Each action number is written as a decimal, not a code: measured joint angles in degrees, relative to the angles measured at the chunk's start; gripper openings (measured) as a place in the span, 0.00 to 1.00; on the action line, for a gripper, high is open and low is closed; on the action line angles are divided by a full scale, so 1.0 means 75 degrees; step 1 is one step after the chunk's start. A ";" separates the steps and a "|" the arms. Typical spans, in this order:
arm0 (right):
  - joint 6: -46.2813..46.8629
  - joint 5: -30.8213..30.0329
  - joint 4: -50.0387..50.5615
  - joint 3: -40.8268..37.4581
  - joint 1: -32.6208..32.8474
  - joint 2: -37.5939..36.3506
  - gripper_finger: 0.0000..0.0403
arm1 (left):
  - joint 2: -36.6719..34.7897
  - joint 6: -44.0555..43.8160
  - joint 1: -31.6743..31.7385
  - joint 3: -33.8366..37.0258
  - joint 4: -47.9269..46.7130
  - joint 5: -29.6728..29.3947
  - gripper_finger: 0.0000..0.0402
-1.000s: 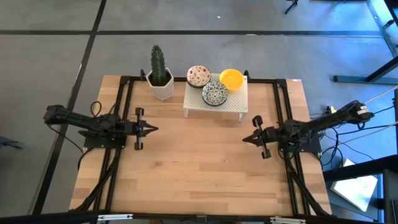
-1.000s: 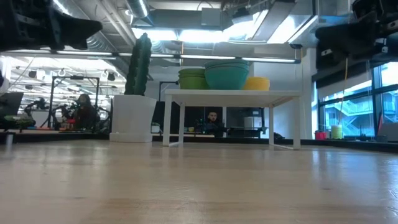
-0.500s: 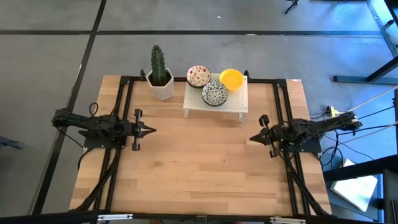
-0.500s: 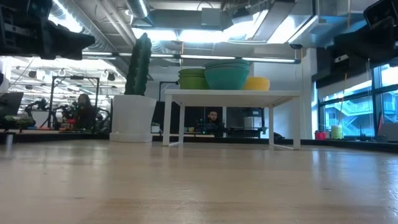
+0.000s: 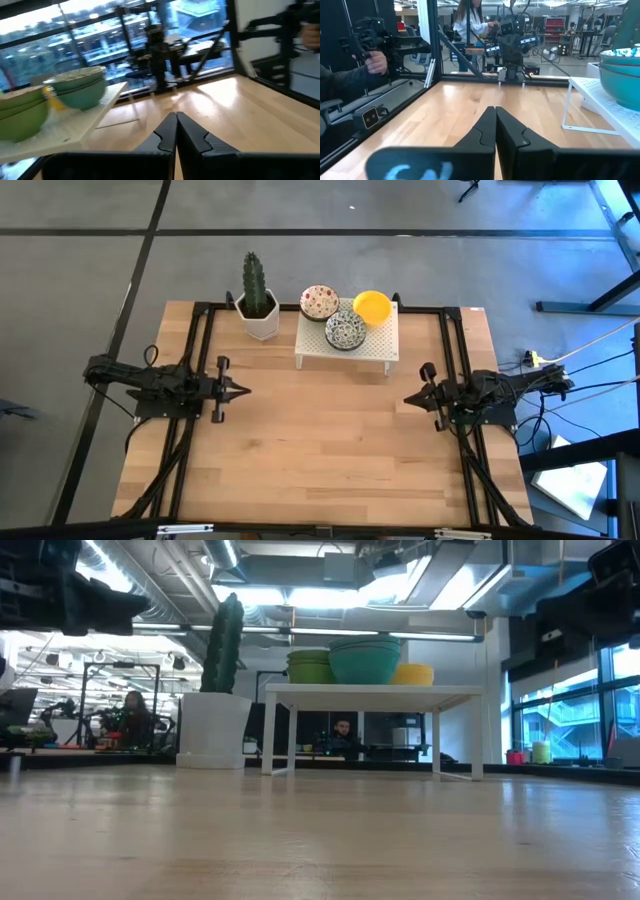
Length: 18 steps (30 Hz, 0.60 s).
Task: Pick & Place Mini bowls
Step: Return to Home Position
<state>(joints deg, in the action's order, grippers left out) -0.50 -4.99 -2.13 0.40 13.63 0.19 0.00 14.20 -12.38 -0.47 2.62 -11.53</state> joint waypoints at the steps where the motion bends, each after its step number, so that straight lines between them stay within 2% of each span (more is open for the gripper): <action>1: -0.0001 -0.0003 0.0006 0.0000 0.0000 0.0003 0.00 | -0.0002 0.0055 -0.0003 0.0000 -0.0035 0.0168 0.01; 3: -0.0004 -0.0042 0.0007 0.0000 0.0000 0.0003 0.00 | -0.0002 0.0076 -0.0003 0.0000 -0.0080 0.0426 0.00; 18: -0.0227 -0.0199 -0.0021 0.0000 0.0000 0.0011 0.02 | -0.0002 -0.0443 0.0006 0.0000 -0.0068 0.0362 0.01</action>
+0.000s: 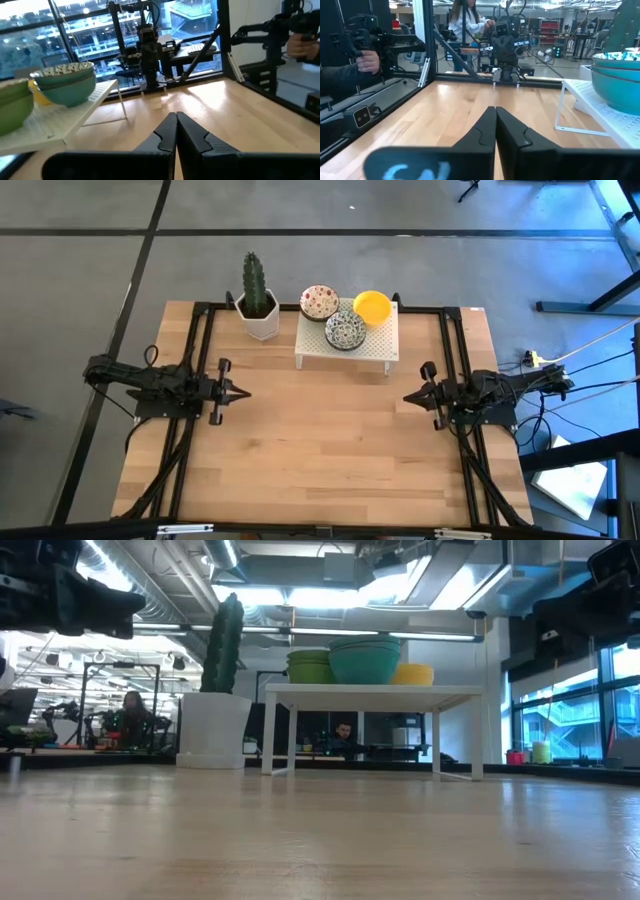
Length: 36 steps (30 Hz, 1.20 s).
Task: Pick & Place Mini bowls
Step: Return to Home Position
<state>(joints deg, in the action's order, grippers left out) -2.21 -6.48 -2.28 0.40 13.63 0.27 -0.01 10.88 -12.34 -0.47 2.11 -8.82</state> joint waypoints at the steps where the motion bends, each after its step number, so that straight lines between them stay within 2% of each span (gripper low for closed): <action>1: -0.0003 0.0011 0.0003 0.0000 0.0000 0.0000 0.03 | 0.0000 -0.0121 0.0000 0.0000 0.0000 0.0000 0.01; 8: 0.0034 0.0867 0.0084 0.0000 0.0000 0.0002 0.08 | 0.0000 -0.0650 0.0000 0.0000 0.0000 -0.0006 0.01; 17: 0.0854 -0.0595 -0.0107 0.0000 -0.0002 0.0003 0.01 | 0.0000 -0.0872 0.0000 0.0000 0.0088 -0.0629 0.00; 26: 0.0633 -0.0394 -0.0064 0.0000 -0.0003 0.0003 0.09 | 0.0000 -0.0772 0.0000 0.0000 0.0096 -0.0688 0.01; 36: 0.0636 -0.0393 -0.0067 0.0000 -0.0002 0.0003 0.10 | 0.0000 -0.0752 0.0000 0.0000 0.0096 -0.0679 0.01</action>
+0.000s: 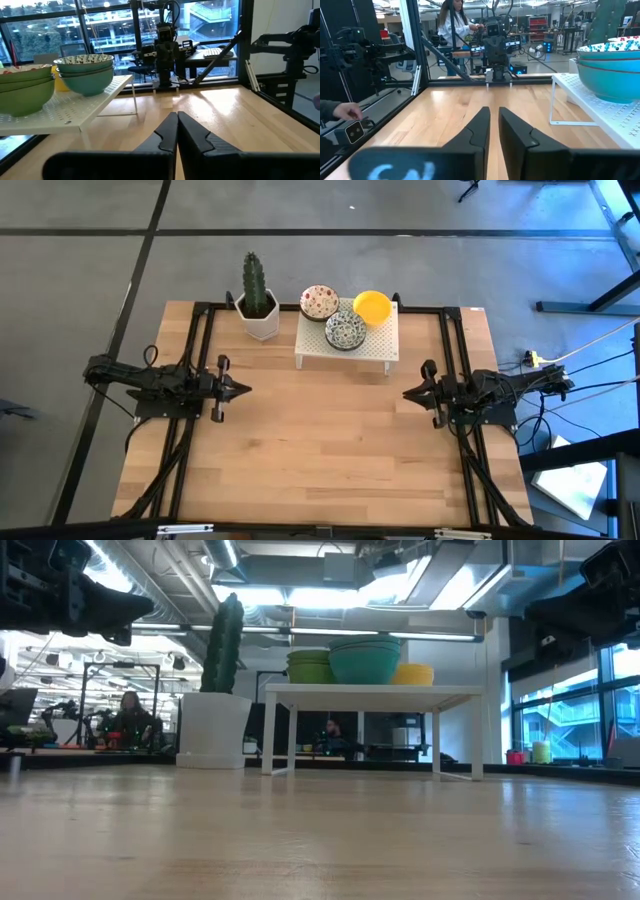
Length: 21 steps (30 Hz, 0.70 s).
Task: Pick & Place Mini bowls
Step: Return to Home Position
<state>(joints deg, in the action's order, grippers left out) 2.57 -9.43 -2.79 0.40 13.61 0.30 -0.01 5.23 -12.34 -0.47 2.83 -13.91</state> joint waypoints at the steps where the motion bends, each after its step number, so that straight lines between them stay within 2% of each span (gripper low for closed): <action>1: 0.0000 0.0000 0.0000 0.0000 0.0000 0.0000 0.10 | 0.0000 0.0000 0.0000 0.0000 0.0000 0.0000 0.02; 21: 0.0000 0.0003 0.0000 0.0000 0.0001 0.0000 0.10 | 0.0000 0.0003 0.0000 0.0000 0.0000 0.0009 0.01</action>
